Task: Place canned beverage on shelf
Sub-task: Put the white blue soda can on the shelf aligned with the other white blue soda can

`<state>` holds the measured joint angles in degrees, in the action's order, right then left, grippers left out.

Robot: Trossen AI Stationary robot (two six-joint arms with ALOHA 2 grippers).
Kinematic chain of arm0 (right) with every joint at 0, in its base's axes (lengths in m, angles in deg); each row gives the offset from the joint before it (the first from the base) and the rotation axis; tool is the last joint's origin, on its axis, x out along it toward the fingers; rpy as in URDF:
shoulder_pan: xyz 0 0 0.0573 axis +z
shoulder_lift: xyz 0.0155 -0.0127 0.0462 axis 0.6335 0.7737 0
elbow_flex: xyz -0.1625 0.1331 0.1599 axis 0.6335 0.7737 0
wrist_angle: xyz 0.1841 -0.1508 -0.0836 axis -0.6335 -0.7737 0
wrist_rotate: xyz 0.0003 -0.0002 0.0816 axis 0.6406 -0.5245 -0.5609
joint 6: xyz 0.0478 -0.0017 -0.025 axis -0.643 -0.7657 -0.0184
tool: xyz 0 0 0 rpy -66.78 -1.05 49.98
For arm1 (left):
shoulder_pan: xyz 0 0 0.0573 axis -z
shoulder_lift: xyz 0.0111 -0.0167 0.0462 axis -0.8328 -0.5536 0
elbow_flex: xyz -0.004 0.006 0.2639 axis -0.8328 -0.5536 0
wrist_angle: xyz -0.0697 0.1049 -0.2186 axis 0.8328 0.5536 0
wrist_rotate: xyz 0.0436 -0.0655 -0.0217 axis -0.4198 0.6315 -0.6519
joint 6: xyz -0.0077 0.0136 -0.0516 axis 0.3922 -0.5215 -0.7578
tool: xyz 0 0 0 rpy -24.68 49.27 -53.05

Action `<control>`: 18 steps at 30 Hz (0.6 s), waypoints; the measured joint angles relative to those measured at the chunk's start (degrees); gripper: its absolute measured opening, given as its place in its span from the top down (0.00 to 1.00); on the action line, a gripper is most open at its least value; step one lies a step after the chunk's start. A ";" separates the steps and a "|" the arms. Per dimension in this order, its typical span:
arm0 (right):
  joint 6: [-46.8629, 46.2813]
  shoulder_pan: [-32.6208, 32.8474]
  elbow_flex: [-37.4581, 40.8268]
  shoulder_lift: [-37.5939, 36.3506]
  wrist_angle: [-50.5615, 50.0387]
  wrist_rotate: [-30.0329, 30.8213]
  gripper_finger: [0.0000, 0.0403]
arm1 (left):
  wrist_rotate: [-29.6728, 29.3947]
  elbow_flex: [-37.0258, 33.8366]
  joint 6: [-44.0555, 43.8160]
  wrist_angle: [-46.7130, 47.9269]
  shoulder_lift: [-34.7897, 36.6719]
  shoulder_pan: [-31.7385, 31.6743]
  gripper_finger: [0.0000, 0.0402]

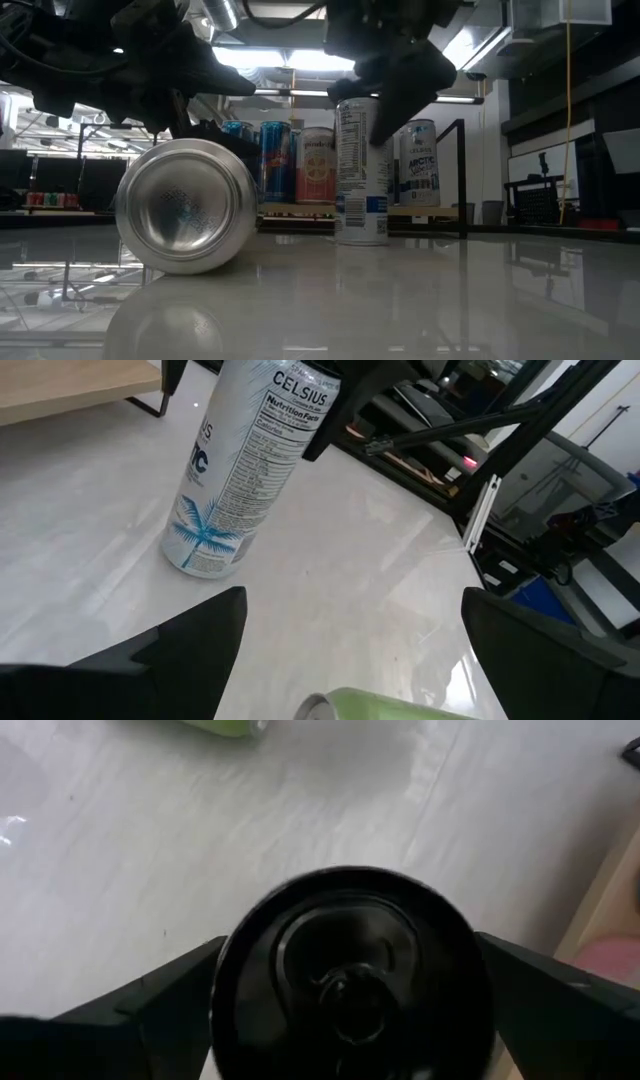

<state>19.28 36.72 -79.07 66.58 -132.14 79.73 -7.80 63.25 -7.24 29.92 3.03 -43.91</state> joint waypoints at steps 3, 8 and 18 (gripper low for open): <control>-0.10 0.00 0.00 0.28 -0.10 0.01 0.04 | -0.01 0.00 0.01 0.02 -0.02 0.00 0.09; -0.14 0.01 0.00 0.26 0.45 -0.04 0.12 | -0.01 0.00 0.03 0.02 -0.02 0.00 0.09; -3.47 0.00 -0.01 0.24 0.50 -0.58 0.39 | 0.00 0.00 0.04 0.04 -0.02 0.00 0.09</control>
<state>15.81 36.72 -79.09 66.81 -131.64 79.15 -7.79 63.25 -7.20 29.95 3.01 -43.91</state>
